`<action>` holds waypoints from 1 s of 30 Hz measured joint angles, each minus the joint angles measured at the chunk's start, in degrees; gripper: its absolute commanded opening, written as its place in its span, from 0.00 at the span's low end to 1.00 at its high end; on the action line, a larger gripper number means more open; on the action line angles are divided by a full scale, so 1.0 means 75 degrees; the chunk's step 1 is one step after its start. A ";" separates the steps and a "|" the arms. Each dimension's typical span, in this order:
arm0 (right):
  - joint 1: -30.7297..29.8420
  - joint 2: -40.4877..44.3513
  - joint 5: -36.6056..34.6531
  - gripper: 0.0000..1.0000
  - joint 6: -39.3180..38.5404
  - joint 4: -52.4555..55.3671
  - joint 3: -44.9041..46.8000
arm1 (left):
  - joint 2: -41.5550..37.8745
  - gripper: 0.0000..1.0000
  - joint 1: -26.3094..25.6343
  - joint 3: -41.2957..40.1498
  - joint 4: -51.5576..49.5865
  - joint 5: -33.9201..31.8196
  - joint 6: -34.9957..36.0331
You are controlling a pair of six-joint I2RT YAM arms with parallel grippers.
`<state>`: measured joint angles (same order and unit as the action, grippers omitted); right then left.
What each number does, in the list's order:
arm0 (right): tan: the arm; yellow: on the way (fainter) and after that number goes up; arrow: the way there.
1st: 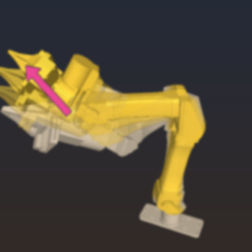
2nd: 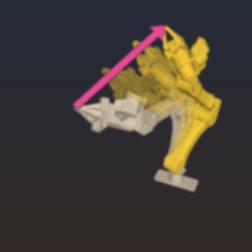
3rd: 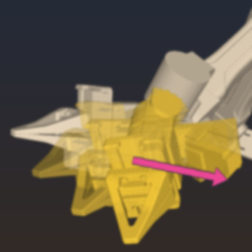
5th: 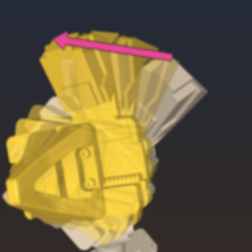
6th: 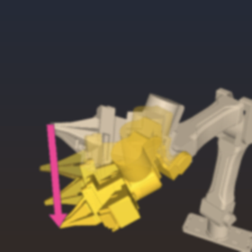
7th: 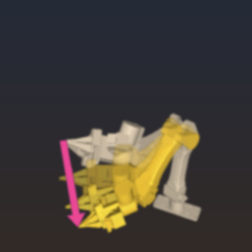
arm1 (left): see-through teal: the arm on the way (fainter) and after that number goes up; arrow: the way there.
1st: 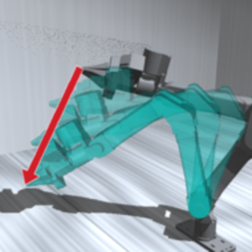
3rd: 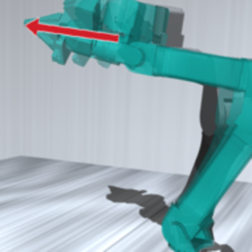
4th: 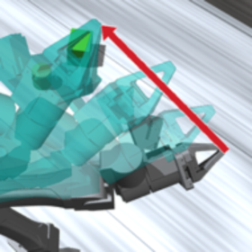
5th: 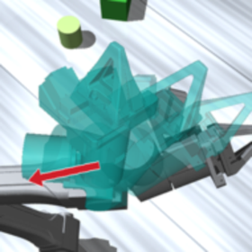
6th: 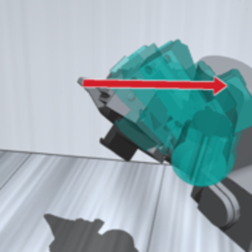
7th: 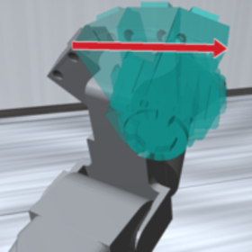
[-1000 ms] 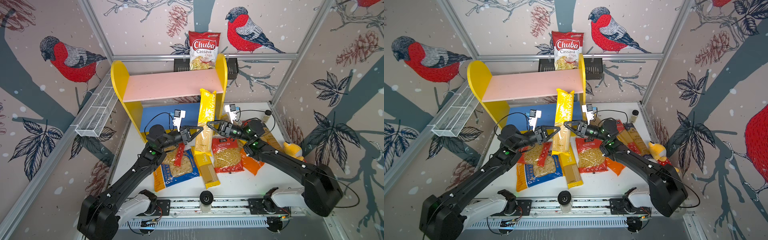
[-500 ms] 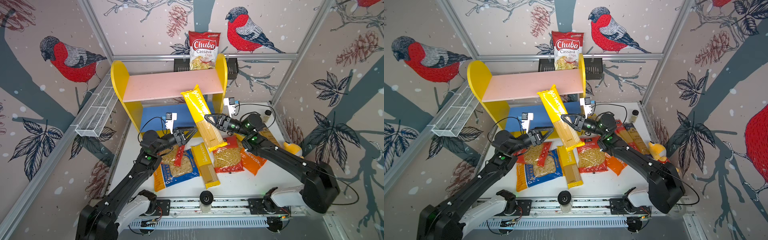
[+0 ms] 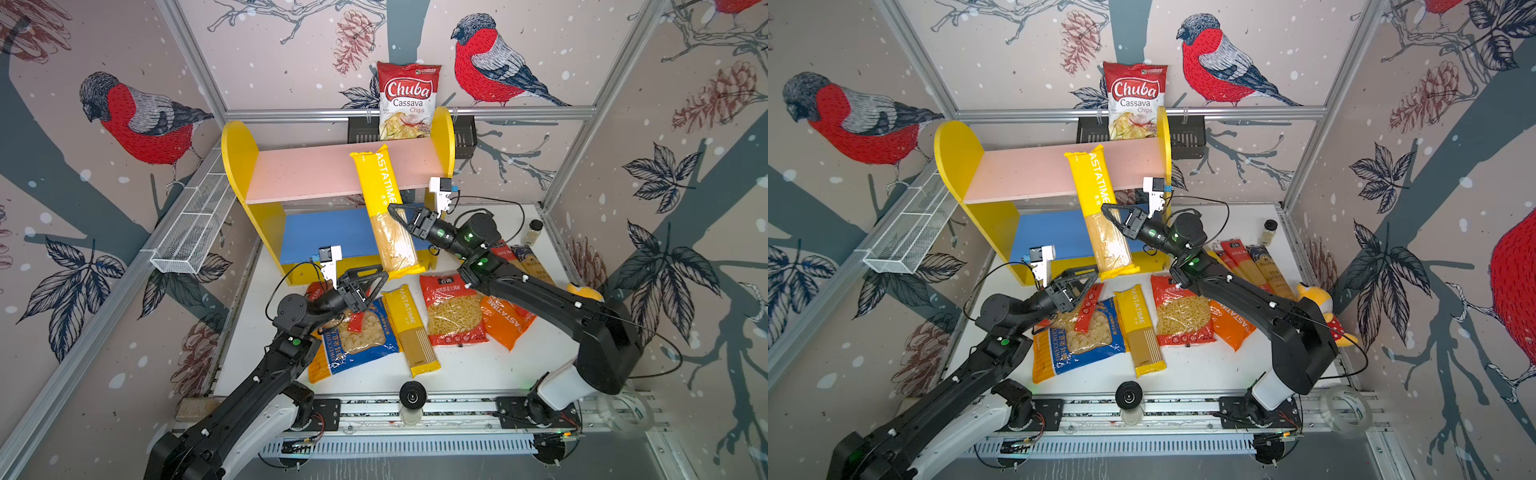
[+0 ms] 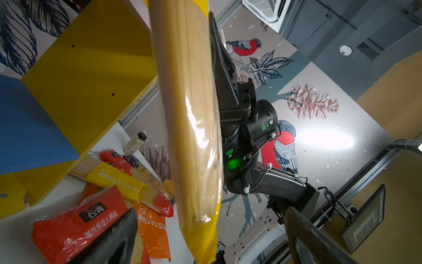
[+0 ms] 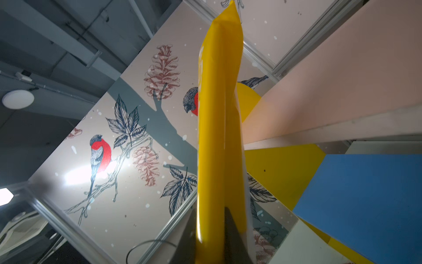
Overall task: Arrange pasta packages on shelves
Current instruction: Pick up the pasta bag from the pasta bag.
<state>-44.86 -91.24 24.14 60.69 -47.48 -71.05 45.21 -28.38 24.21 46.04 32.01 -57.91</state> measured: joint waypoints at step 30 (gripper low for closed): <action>-0.1107 -0.0749 -0.3579 0.35 0.0592 -0.1314 0.0041 | 0.0673 0.15 -0.0087 0.0356 0.0825 -0.2460 -0.1037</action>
<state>-53.17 -96.86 -2.70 65.12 -57.34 -70.74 50.26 -29.04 26.87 52.23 13.56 -65.69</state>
